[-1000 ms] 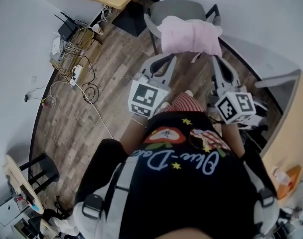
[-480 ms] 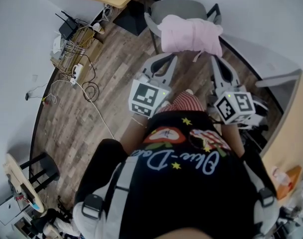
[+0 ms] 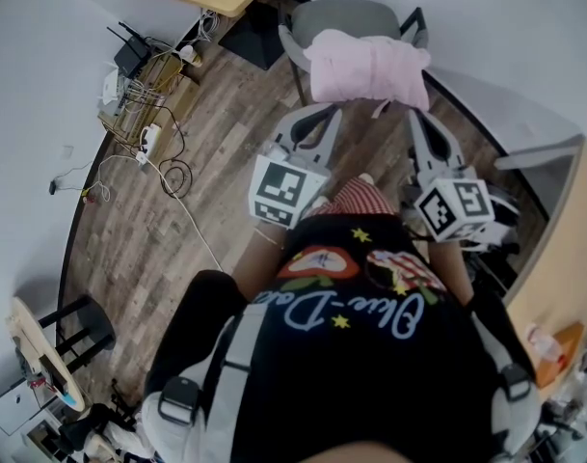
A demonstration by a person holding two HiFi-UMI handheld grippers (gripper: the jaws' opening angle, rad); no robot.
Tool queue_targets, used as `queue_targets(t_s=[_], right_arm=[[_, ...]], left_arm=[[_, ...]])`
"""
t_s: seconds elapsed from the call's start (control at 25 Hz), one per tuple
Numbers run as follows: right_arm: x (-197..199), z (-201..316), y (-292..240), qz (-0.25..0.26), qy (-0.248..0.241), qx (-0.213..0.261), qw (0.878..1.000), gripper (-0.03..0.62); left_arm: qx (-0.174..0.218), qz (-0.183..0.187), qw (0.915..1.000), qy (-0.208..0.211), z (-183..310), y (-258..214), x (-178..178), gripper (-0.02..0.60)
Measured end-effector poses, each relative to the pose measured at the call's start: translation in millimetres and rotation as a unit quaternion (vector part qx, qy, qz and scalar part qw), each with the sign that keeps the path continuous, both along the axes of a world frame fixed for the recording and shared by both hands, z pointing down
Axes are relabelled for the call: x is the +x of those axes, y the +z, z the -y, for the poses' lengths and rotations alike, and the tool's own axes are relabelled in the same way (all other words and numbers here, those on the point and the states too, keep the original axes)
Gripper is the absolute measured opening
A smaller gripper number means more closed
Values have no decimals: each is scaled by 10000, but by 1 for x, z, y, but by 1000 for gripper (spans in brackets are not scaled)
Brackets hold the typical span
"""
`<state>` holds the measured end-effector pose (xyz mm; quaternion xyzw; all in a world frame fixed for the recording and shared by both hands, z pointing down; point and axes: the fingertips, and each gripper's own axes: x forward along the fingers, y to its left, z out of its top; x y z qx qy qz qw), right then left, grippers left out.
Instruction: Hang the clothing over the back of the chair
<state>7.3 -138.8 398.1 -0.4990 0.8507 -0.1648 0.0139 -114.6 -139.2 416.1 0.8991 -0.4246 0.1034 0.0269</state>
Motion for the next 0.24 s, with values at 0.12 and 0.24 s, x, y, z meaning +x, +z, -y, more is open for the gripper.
queue_targets(t_s=[0.12,0.24], right_arm=[[-1,1,0,-14,-8,-18,10000,0],[-2,3,1,-67,-38,-22,10000,0]], left_arm=[[-23,-12,10000,-30,2,0,-1,2],[-42,-32,10000,-51,4,1,-2,2]])
